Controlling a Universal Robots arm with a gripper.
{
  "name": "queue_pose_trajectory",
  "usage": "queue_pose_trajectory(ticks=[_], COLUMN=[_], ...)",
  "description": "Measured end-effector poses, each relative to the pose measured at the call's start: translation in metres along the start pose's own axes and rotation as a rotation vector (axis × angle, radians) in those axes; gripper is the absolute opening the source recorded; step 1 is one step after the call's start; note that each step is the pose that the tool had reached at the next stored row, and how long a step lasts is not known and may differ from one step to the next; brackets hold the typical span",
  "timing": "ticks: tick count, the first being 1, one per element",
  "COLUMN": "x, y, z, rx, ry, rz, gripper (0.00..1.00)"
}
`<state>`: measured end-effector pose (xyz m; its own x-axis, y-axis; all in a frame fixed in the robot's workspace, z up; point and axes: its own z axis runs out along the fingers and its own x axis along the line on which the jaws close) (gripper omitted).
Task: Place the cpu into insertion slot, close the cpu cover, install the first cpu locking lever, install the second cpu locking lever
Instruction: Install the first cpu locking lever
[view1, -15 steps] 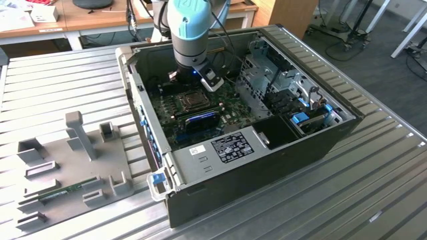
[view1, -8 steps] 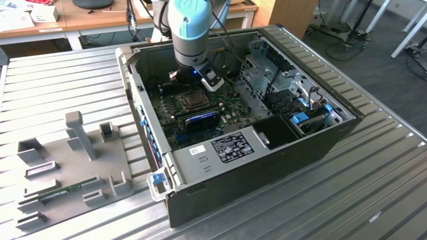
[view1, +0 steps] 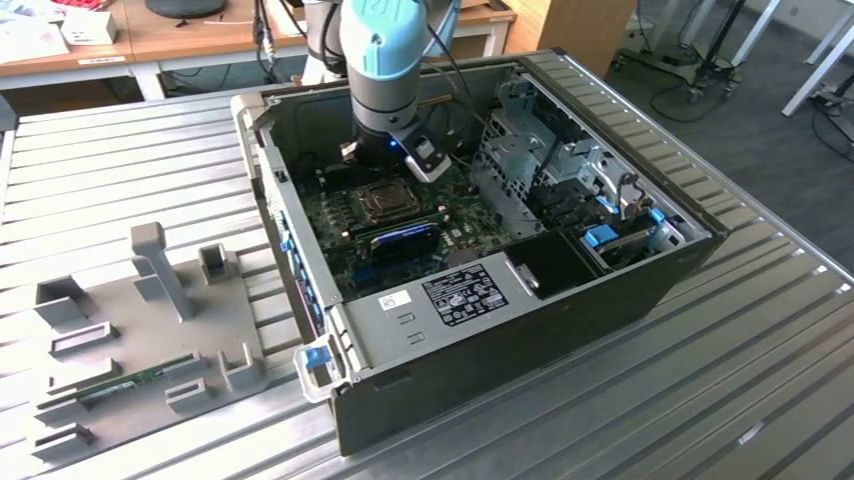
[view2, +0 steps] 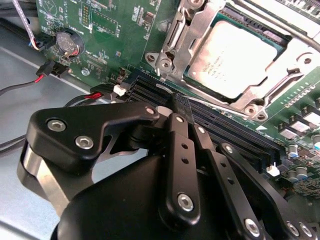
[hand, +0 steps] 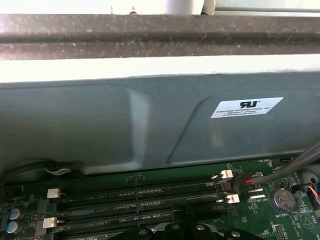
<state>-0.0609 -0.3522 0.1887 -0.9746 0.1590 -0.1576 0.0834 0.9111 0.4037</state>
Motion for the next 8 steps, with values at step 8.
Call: queue_pose_trajectory(ticks=[8], x=[-0.0002], y=[-0.0004], z=[0.0009], rx=[-0.0004], ry=[0.0066], rz=[-0.016], gripper=[0.10])
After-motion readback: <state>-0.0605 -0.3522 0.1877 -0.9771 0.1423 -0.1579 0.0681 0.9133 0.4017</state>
